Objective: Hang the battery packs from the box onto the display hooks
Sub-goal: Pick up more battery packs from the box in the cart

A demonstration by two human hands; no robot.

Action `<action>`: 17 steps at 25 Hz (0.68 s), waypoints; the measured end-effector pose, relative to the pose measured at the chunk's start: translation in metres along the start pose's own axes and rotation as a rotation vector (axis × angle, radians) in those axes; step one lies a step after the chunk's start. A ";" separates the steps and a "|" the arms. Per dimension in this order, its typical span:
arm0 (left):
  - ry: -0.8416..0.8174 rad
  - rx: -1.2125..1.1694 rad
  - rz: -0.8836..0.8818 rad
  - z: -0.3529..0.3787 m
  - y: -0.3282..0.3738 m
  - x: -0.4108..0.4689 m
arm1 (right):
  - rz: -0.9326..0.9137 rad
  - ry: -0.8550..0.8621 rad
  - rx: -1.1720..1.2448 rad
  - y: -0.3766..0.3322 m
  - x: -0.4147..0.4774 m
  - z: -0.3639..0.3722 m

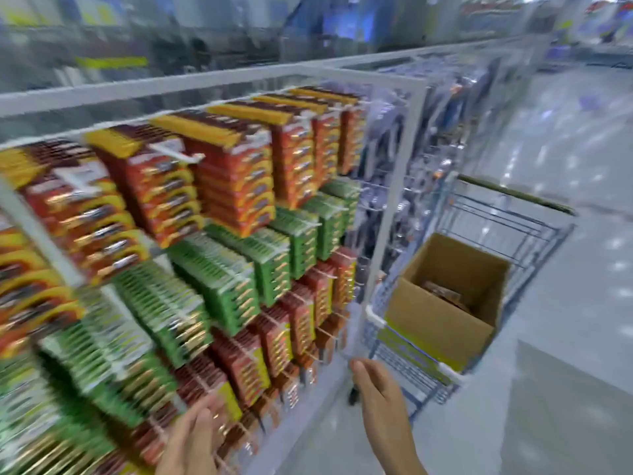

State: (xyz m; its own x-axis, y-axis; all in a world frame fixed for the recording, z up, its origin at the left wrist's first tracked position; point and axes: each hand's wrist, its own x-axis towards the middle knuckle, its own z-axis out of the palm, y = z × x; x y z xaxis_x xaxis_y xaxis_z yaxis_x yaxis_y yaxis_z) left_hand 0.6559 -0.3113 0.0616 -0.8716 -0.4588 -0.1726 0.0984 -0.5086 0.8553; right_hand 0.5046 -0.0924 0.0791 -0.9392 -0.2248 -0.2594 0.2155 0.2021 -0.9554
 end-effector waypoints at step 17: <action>0.147 0.569 -0.146 0.281 -0.177 0.175 | 0.408 0.606 0.224 0.084 0.129 -0.256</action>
State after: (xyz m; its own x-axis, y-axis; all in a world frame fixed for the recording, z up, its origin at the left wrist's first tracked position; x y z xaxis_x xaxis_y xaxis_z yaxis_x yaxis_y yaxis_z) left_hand 0.3512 -0.0964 0.0176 -0.7771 -0.5301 -0.3393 -0.3252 -0.1233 0.9376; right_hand 0.3331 0.1399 0.0021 -0.7420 0.4019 -0.5365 0.5650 -0.0557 -0.8232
